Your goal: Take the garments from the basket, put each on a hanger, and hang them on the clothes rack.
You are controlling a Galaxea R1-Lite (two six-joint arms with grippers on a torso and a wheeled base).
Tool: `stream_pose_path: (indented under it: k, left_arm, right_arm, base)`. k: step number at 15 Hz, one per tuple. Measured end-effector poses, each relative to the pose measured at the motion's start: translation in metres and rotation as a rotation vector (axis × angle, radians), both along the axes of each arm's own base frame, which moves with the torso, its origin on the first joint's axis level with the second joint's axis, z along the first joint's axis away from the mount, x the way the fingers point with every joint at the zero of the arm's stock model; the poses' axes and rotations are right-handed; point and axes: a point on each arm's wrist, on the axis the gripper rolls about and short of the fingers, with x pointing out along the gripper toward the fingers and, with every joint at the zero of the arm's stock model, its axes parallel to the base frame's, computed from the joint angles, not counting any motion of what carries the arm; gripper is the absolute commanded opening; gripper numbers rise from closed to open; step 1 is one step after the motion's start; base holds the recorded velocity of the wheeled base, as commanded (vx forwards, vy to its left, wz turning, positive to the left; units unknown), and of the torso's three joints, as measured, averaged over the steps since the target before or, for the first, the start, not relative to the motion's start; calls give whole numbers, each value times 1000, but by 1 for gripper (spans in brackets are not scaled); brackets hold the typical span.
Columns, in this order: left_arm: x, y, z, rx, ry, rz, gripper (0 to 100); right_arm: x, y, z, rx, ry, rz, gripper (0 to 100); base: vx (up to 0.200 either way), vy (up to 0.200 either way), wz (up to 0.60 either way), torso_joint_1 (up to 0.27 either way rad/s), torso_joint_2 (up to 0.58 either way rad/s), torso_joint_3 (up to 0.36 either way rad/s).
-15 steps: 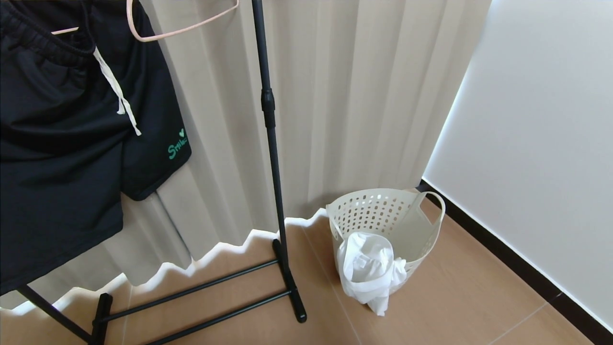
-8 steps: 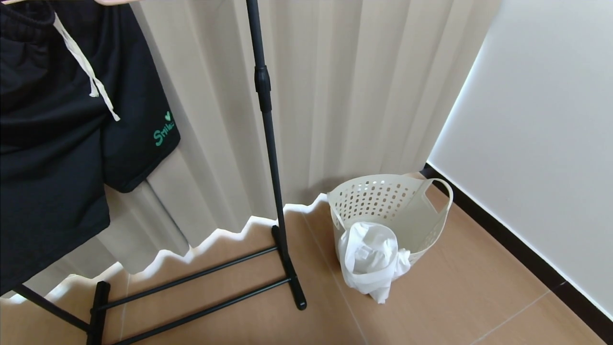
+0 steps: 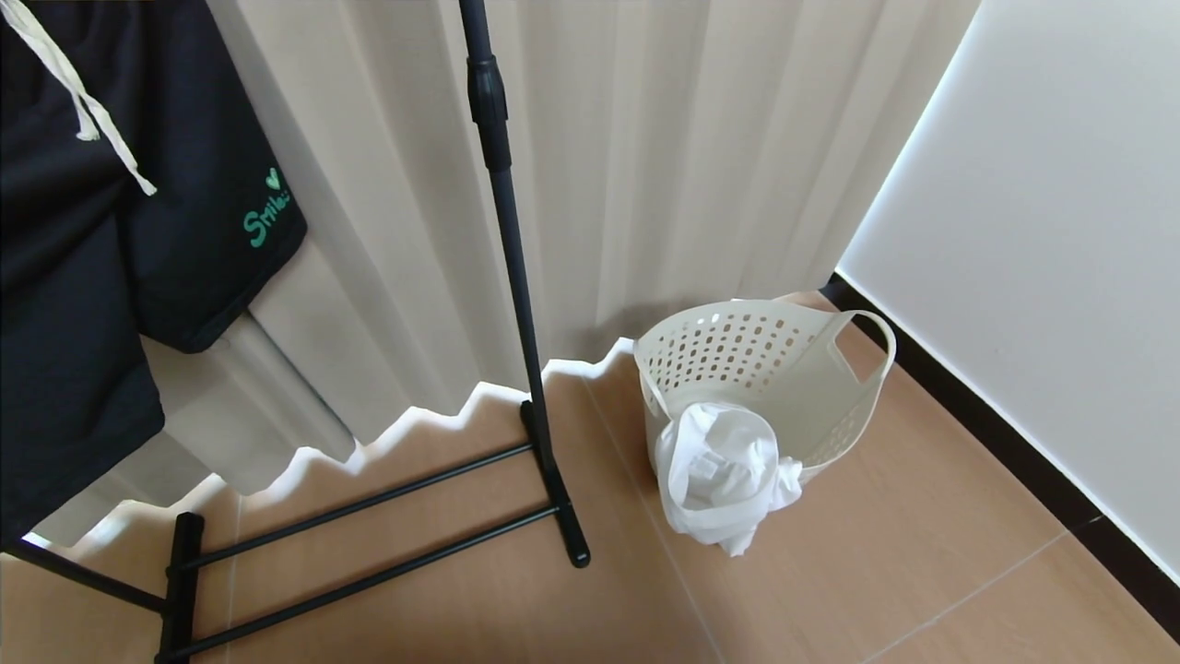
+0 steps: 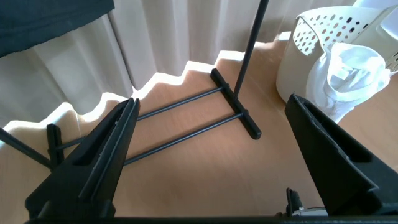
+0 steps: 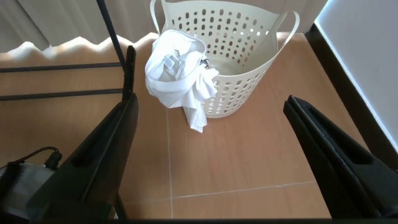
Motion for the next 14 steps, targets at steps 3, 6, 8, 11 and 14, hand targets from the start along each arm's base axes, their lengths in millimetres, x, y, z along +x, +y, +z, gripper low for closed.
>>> stream_pose_path:
  k: [3, 6, 8, 11, 14]
  left_arm:
    - [0, 0, 0, 0, -1, 0, 100]
    - [0, 0, 0, 0, 0, -1, 100]
    - [0, 0, 0, 0, 0, 0, 100]
    - [0, 0, 0, 0, -1, -1, 100]
    - [0, 0, 0, 0, -1, 0, 100]
  right_arm:
    - [0, 0, 0, 0, 0, 0, 100]
    - [0, 0, 0, 0, 0, -1, 100]
    - [0, 0, 0, 0, 1, 0, 100]
    - [0, 0, 0, 0, 1, 0, 100]
    - [0, 0, 0, 0, 1, 0, 100]
  base:
    - [0, 0, 0, -9, 2, -198]
    - [0, 0, 0, 1, -1, -191]
    - [0, 0, 0, -2, 0, -198]
    - [0, 0, 0, 20, 1, -196]
    - [0, 0, 0, 2, 2, -199]
